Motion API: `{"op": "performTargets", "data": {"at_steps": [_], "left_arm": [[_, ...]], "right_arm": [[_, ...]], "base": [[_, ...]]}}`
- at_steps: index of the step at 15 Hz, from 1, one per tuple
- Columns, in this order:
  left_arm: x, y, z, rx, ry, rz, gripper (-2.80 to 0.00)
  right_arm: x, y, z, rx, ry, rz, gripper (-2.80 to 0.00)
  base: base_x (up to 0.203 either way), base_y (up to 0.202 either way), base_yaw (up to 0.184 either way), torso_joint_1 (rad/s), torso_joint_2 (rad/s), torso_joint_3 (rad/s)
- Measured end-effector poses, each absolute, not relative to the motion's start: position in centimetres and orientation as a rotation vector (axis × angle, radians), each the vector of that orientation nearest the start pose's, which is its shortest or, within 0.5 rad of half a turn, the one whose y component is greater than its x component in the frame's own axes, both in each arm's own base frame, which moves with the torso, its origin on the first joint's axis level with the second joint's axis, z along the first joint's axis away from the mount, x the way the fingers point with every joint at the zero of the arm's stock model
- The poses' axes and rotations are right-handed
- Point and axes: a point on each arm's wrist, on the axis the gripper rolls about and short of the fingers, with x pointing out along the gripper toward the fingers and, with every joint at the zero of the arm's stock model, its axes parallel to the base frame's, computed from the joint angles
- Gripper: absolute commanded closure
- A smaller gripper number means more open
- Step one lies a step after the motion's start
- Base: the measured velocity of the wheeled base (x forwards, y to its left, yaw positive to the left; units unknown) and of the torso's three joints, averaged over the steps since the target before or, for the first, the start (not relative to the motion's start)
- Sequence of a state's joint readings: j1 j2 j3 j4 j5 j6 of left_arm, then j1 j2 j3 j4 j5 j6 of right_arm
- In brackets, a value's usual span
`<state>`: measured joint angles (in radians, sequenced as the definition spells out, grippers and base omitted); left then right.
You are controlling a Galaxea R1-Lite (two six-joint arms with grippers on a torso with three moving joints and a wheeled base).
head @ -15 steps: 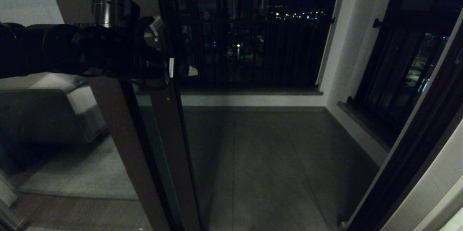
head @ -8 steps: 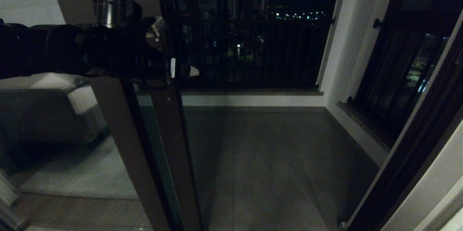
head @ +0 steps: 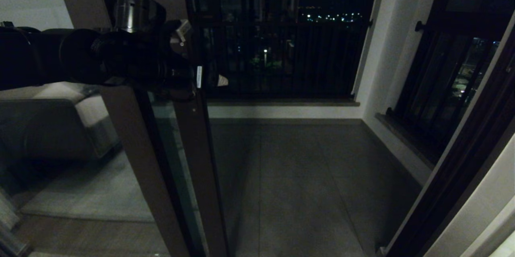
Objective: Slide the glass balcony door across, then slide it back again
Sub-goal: Close the slid door
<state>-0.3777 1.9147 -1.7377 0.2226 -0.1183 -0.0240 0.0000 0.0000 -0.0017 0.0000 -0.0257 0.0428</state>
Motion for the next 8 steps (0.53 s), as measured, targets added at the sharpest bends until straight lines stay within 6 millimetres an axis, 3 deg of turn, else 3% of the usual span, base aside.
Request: {"op": "performTargets", "data": {"at_steps": [8], "left_arm": [[35.9,-16.5,28.2,0.032,0.348,-0.505,-2.8]], "right_arm": [[-2.3,-0.1,7.6,0.043,-0.002,-0.026,0.0]], "base": [[0.0,0.0,0.0,0.0,0.0,0.0]]}}
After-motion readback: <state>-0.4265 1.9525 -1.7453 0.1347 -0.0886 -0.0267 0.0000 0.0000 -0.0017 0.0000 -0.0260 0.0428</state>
